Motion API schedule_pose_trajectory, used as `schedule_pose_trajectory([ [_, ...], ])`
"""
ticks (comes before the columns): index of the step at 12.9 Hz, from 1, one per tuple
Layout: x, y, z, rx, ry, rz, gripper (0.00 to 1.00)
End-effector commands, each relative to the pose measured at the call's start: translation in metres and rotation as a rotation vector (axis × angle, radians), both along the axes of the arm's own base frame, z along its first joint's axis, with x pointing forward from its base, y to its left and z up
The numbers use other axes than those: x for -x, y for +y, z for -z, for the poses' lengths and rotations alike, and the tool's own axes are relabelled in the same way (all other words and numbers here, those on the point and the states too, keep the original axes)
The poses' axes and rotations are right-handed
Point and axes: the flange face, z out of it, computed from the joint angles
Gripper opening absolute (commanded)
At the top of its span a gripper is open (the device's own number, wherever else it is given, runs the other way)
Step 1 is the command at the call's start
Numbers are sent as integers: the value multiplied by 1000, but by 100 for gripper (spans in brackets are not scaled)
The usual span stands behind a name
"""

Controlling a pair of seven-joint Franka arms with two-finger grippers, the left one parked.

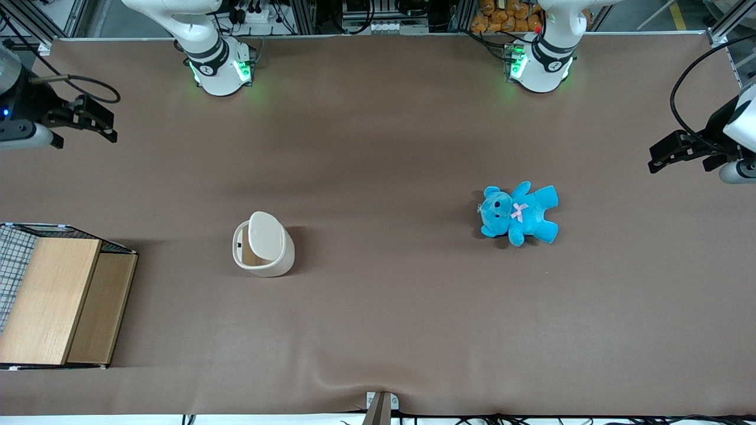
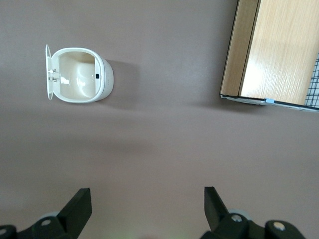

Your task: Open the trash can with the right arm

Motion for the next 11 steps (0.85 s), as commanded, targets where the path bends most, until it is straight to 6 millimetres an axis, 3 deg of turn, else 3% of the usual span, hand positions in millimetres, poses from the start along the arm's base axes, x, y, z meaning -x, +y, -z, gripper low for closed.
schedule_pose_trajectory([
  [1,19,-9,-5,-15,-21,1,100],
  [8,16,-11,-39,-54,-74,19,100],
  [11,16,-24,-39,-58,-66,40,100],
])
